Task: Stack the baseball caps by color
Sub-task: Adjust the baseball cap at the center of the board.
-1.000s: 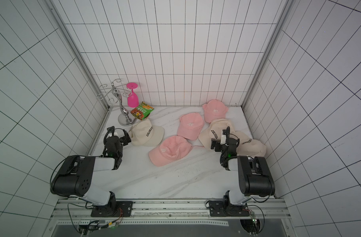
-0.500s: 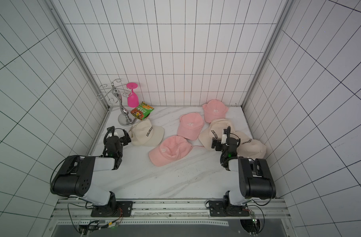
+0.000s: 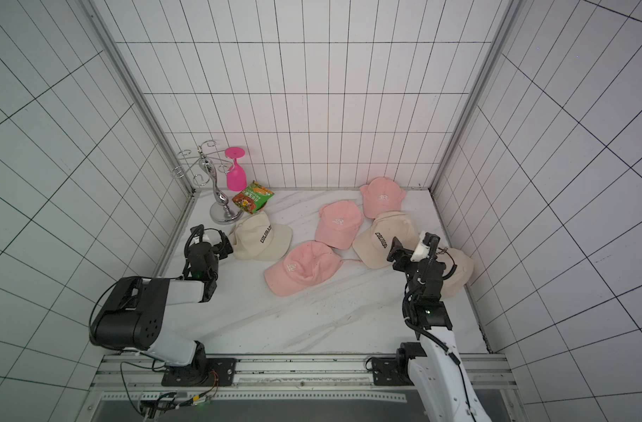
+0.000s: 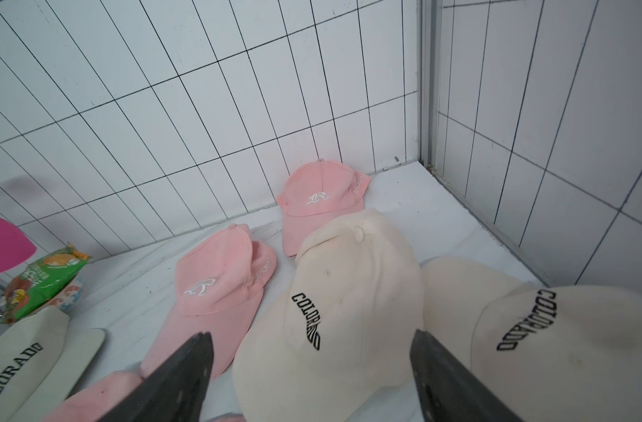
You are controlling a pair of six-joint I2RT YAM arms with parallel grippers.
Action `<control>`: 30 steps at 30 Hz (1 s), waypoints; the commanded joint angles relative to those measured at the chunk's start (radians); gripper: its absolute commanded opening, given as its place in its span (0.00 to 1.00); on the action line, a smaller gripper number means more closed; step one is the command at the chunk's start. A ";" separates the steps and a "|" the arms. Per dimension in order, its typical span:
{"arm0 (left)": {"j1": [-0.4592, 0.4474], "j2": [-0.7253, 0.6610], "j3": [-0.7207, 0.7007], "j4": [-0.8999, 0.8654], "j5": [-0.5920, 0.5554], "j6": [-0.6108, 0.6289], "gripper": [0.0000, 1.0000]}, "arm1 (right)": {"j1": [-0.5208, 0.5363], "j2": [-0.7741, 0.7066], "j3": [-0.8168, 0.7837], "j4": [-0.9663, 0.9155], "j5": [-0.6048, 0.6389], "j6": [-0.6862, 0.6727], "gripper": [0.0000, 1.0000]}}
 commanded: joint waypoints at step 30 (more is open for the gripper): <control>-0.163 -0.364 -0.079 -0.068 -0.134 0.114 0.99 | 0.899 0.399 0.264 -0.466 0.183 0.824 0.78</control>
